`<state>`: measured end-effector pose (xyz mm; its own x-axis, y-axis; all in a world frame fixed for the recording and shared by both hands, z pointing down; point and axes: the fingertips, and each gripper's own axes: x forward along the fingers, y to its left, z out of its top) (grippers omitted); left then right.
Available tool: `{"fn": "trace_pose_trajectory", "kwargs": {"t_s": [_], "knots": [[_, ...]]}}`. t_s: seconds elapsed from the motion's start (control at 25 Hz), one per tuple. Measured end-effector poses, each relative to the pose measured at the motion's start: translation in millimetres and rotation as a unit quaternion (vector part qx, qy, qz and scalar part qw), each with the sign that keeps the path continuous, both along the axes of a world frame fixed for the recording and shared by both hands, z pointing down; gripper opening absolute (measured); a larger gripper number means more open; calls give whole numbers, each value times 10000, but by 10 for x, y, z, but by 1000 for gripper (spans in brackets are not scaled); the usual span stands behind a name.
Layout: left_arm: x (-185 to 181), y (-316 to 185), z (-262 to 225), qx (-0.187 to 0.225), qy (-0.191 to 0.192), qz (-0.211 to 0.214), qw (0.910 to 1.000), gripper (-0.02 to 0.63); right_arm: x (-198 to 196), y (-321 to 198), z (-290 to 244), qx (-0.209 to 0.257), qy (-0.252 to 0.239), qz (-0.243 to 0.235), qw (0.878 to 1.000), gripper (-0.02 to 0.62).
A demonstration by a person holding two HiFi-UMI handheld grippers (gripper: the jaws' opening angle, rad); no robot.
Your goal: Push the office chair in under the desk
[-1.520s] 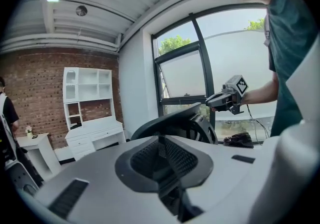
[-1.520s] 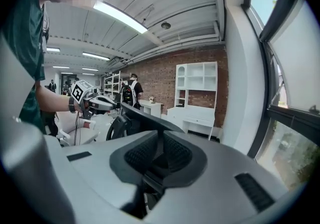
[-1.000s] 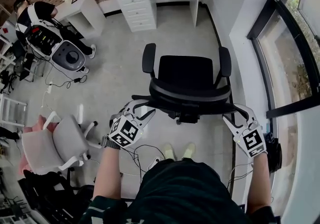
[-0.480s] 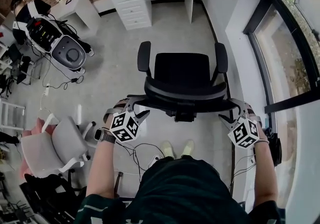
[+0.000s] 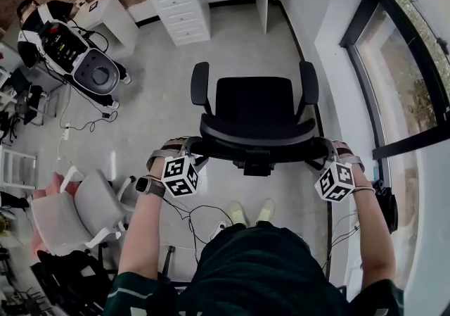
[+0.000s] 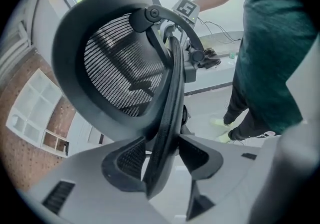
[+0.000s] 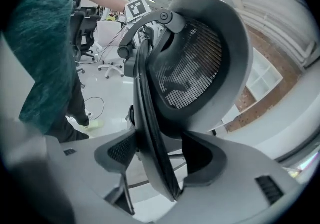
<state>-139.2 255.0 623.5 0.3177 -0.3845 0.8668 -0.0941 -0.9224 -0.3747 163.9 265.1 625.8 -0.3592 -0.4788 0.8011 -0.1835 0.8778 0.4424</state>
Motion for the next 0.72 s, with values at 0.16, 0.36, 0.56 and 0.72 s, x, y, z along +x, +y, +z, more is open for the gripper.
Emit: {"fn": "trace_pose_trajectory", "kwargs": {"t_s": [0.16, 0.36, 0.56, 0.72], "knots": [[-4, -32, 58, -7, -193, 75, 9998, 206, 13, -25, 12, 95, 72, -117, 9999, 273], [-24, -38, 92, 72, -241, 91, 9996, 206, -6, -19, 28, 163, 76, -113, 9998, 267], [-39, -24, 94, 194, -311, -11, 9993, 204, 67, 36, 118, 271, 539, -142, 9981, 190], [-47, -36, 101, 217, -365, -60, 9991, 204, 98, -31, 252, -62, 885, -94, 9960, 190]]}}
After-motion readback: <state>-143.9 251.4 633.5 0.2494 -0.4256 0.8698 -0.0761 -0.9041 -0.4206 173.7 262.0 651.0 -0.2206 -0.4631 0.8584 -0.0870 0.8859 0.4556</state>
